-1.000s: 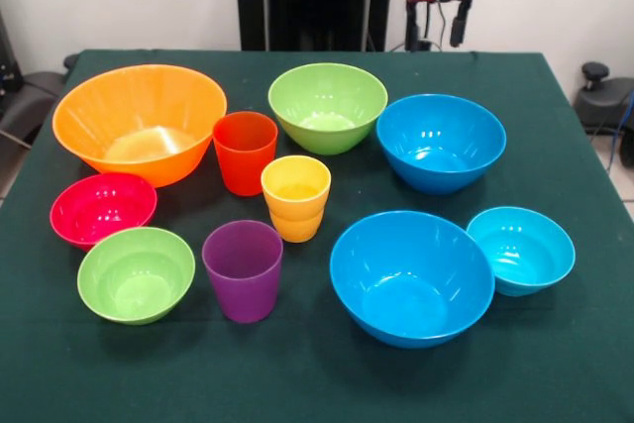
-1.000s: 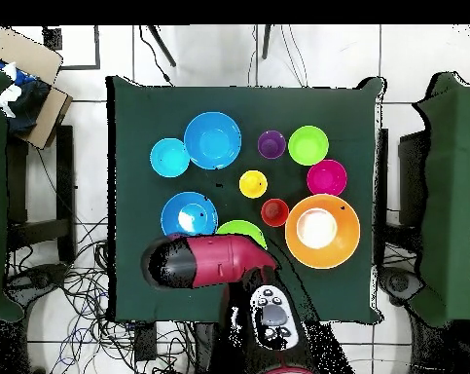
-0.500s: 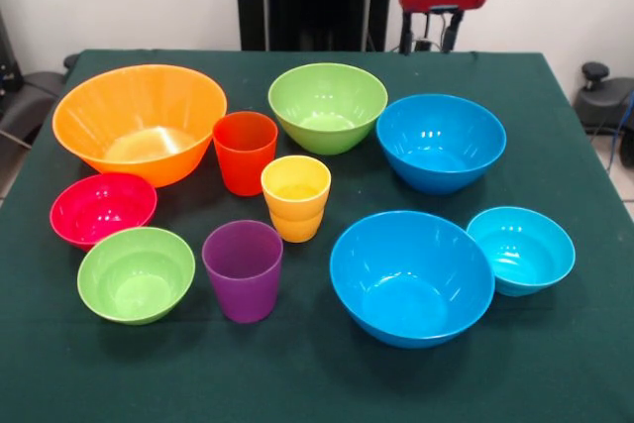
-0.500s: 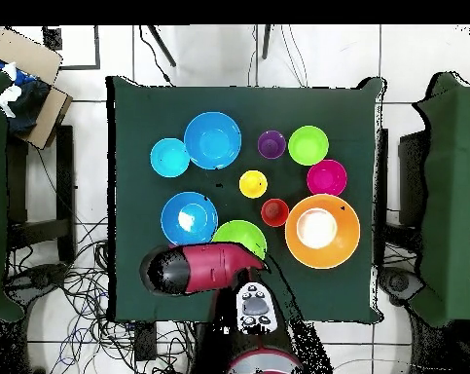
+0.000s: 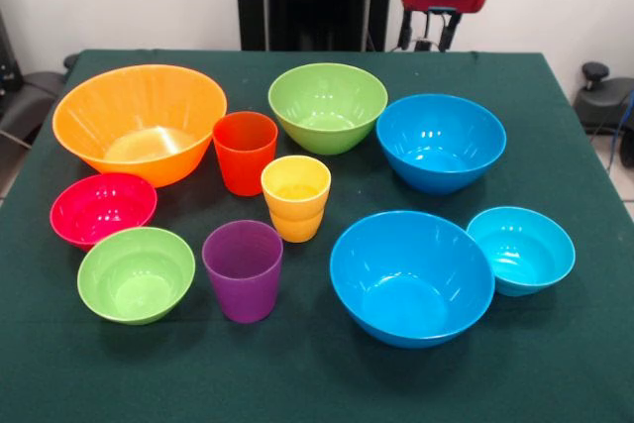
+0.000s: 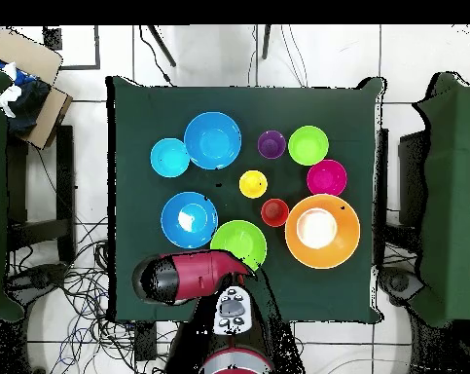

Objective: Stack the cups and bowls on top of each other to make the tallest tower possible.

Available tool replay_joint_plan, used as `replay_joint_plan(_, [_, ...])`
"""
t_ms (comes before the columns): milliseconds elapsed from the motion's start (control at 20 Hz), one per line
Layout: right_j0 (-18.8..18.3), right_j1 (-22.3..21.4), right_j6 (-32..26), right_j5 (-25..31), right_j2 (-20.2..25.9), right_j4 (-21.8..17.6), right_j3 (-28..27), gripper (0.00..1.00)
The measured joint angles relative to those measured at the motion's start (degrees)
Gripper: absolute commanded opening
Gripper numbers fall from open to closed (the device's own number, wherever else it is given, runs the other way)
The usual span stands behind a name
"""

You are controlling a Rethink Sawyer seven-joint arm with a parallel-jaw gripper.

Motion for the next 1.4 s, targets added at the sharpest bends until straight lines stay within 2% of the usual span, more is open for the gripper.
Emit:
replay_joint_plan(450, [4.02,1.45,5.90,-0.02,-1.48,1.74,-0.51,1.00])
replay_joint_plan(1150, [4.40,4.96,6.22,-3.10,-1.60,1.91,-4.42,1.00])
replay_joint_plan(1400, [6.04,5.03,6.22,-3.09,-2.27,2.53,-5.95,1.00])
